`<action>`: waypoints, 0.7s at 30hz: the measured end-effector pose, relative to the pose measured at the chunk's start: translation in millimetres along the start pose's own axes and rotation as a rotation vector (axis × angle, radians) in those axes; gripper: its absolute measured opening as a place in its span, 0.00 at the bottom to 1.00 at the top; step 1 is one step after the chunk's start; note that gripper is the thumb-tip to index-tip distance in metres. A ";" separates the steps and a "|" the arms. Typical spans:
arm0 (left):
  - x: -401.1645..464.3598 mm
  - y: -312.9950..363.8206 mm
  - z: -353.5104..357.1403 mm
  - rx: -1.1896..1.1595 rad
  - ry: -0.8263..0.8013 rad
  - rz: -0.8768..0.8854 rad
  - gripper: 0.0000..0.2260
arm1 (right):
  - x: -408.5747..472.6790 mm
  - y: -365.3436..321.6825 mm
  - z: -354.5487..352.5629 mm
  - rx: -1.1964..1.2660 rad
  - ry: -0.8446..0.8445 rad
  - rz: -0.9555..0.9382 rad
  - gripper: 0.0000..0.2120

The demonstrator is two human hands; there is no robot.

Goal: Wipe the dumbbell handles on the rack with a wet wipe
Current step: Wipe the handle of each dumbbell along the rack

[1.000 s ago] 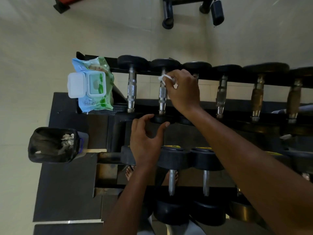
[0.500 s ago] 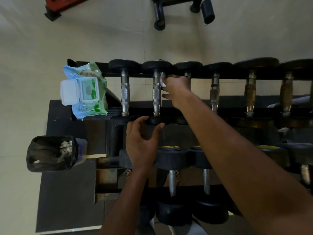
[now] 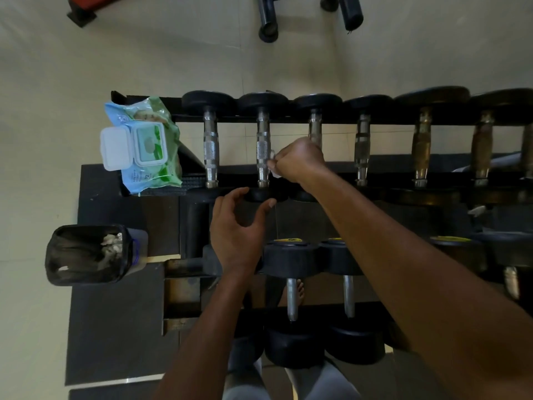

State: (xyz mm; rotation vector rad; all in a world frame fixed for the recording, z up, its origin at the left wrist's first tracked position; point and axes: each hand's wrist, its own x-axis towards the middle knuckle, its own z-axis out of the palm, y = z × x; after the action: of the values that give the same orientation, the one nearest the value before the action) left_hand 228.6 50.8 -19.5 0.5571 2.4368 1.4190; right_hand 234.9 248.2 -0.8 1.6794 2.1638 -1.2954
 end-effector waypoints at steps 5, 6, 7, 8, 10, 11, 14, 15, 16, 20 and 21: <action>-0.5 3.1 -2.1 0.011 -0.001 -0.013 0.23 | -16.5 8.0 4.7 -0.271 0.011 -0.087 0.11; -0.8 3.9 -2.2 0.010 0.005 -0.016 0.23 | -18.4 6.1 -0.5 -0.294 -0.001 -0.125 0.10; -1.4 4.5 -2.2 0.004 0.011 -0.022 0.24 | -19.5 2.0 -8.1 -0.284 -0.027 -0.182 0.09; -2.1 5.2 -2.2 -0.007 0.017 -0.035 0.25 | -19.5 -4.2 -17.6 -0.247 -0.044 -0.264 0.06; -4.1 6.8 -2.0 -0.052 0.040 -0.083 0.27 | -15.7 -24.4 -34.7 -0.232 0.040 -0.489 0.05; -5.5 8.1 -1.5 -0.074 0.047 -0.107 0.28 | -12.3 -34.5 -39.3 -0.291 0.127 -0.600 0.07; -9.0 8.0 0.4 -0.109 0.077 -0.122 0.29 | 1.9 -53.7 -39.7 -0.599 0.326 -0.859 0.15; -9.4 7.6 0.9 -0.111 0.085 -0.121 0.29 | 5.5 -55.5 -37.9 -0.712 0.348 -0.908 0.16; -9.2 7.3 1.4 -0.103 0.090 -0.122 0.29 | 6.2 -56.6 -37.8 -0.798 0.360 -0.944 0.17; -10.0 5.6 2.4 -0.052 0.097 -0.114 0.29 | 1.4 -56.4 -41.8 -0.917 0.352 -1.037 0.14; -10.2 5.7 2.7 -0.049 0.097 -0.115 0.29 | -0.1 -57.2 -42.0 -0.914 0.352 -1.049 0.13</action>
State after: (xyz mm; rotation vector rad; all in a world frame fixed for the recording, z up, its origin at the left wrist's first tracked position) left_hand 239.9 50.9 -15.4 0.3387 2.4565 1.4853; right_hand 203.5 275.0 56.9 0.3871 3.2087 0.1270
